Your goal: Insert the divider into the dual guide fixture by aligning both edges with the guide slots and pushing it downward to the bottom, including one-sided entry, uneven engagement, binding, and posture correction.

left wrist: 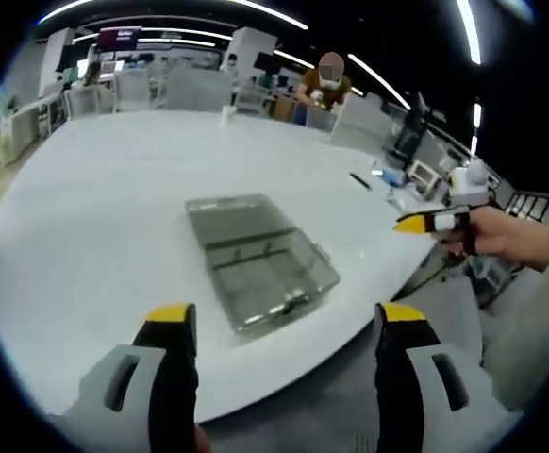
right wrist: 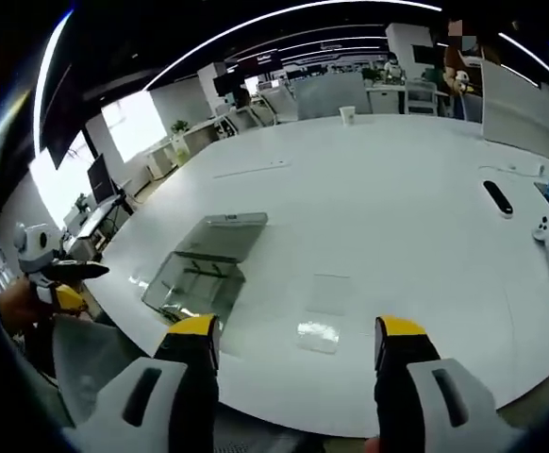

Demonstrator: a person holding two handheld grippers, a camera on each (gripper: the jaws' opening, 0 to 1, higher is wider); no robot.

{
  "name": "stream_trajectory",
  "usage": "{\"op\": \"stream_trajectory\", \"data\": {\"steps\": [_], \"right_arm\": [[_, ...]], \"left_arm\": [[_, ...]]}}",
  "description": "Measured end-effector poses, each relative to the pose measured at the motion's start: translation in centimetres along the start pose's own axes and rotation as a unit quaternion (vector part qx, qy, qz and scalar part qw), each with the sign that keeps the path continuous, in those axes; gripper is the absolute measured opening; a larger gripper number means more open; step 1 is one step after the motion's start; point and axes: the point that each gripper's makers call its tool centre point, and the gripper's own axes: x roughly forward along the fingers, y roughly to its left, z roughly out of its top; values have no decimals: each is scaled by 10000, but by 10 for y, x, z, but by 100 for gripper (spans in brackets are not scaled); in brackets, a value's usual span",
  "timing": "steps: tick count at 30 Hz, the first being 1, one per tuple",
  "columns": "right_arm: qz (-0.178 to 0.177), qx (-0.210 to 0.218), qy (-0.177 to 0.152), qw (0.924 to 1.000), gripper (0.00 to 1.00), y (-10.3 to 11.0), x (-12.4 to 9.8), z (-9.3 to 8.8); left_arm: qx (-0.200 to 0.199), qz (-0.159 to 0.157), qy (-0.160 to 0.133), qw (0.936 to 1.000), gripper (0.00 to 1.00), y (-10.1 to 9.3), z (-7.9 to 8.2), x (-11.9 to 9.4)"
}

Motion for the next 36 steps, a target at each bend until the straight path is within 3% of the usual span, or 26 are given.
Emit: {"op": "stream_trajectory", "data": {"steps": [36], "right_arm": [[-81, -158, 640, 9978, 56, -10, 54, -19]], "left_arm": [[-123, 48, 40, 9999, 74, -2, -7, 7]]}}
